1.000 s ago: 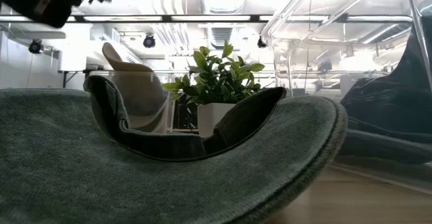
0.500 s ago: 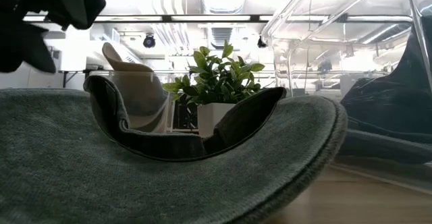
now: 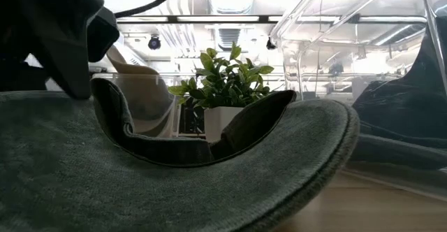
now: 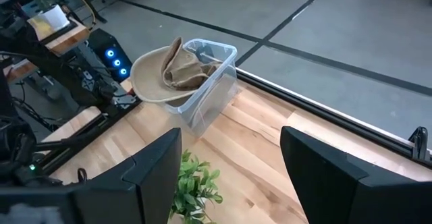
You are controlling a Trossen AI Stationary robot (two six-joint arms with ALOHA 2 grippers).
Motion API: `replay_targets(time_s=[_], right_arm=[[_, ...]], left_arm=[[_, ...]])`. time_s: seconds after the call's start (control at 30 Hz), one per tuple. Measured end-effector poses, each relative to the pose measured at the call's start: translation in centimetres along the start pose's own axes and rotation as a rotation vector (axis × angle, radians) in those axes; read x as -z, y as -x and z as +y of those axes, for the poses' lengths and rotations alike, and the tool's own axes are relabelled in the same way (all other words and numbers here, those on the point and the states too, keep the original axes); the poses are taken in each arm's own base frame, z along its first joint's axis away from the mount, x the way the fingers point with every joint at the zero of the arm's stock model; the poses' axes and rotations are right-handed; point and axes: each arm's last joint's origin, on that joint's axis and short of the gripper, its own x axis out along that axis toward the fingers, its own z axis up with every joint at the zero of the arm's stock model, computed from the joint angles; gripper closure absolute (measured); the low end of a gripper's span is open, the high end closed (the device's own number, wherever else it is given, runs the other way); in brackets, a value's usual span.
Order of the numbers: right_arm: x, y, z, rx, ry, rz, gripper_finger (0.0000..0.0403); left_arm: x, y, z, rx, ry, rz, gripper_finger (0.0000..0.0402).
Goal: Pick & Place hat
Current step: Put the green cap into the bottom transparent bin
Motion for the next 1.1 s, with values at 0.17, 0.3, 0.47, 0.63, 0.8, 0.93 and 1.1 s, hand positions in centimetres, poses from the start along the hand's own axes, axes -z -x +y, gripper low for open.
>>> replay_targets(time_s=[0.17,0.3,0.47,0.63,0.8,0.93,1.1], right_arm=[[0.0,0.0,0.0,0.000,-0.007,-0.007,0.0157],[-0.1,0.0,0.0,0.000,-0.014,-0.009,0.0157],[-0.1,0.0,0.0,0.001,-0.040,-0.009,0.0161],[-0.1,0.0,0.0,0.001,-0.045,-0.010,0.0158],[-0.1,0.0,0.0,0.002,-0.059,-0.010,0.0162],[-0.1,0.0,0.1,-0.002,-0.067,-0.014,0.0165],[-0.5,0.0,0.5,-0.041,-0.119,-0.036,0.0162]], left_arm=[[0.0,-0.3,0.1,-0.006,-0.029,-0.004,0.0305],[-0.1,-0.1,0.0,0.004,-0.019,-0.005,0.0387],[0.7,1.7,-0.7,0.054,-0.036,0.034,0.0394],[1.4,5.4,-1.8,0.150,-0.033,0.058,0.0396],[1.1,9.9,-2.4,0.253,-0.009,-0.012,0.0396],[0.0,13.2,-2.5,0.333,0.017,-0.123,0.0396],[-1.7,16.5,-2.5,0.423,0.057,-0.293,0.0396]])
